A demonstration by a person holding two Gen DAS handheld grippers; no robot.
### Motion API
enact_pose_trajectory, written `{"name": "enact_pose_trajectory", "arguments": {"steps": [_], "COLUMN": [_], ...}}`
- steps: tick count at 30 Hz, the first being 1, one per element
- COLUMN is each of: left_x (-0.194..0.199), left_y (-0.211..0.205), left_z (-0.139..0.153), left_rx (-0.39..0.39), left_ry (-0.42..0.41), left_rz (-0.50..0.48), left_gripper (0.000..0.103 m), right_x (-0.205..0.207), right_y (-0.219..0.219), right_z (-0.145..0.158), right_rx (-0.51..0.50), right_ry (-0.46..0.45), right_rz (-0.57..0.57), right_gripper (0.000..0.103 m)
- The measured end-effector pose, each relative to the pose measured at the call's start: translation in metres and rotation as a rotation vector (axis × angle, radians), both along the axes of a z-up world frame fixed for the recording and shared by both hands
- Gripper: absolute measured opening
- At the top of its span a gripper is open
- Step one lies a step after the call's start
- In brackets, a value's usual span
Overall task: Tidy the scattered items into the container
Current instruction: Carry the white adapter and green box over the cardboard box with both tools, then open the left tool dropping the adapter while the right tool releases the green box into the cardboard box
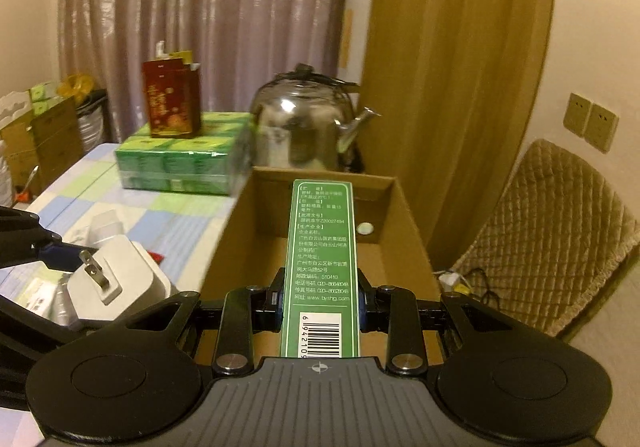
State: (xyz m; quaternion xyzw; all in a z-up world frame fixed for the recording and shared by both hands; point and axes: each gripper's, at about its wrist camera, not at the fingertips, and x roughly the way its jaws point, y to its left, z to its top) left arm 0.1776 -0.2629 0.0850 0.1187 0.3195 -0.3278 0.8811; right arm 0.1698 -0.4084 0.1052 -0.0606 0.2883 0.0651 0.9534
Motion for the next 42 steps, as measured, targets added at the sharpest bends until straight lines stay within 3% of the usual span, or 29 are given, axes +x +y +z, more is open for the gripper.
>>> {"name": "enact_pose_trajectory", "arguments": {"steps": [8,18,26,28,42], "left_x": [0.026,0.040,0.046,0.044,0.033], "left_y": [-0.041,-0.068,-0.073,-0.072,-0.034], "left_z": [-0.012,-0.040,-0.047,-0.045,-0.022], "left_rx": [-0.016,0.029,0.050,0.056,0.047], "left_ry": [0.027,0.055,0.061,0.039,-0.021], "left_rz": [-0.033,-0.065,-0.060,-0.058,-0.006], "left_gripper": [0.060,0.060,0.061,0.067,0.068], "right_x": [0.019,0.035,0.039,0.039,0.037], "right_y": [-0.032,-0.054,-0.057,-0.058,-0.044], "right_z": [-0.011,-0.032,-0.041,-0.042,-0.045], "right_rx": [0.043,0.070,0.079,0.079,0.084], "right_ry": [0.019,0.052,0.067,0.069,0.085], "right_rz": [-0.037,-0.066,-0.071,-0.072,-0.043], "right_gripper": [0.028,0.028,0.028,0.028,0.028]}}
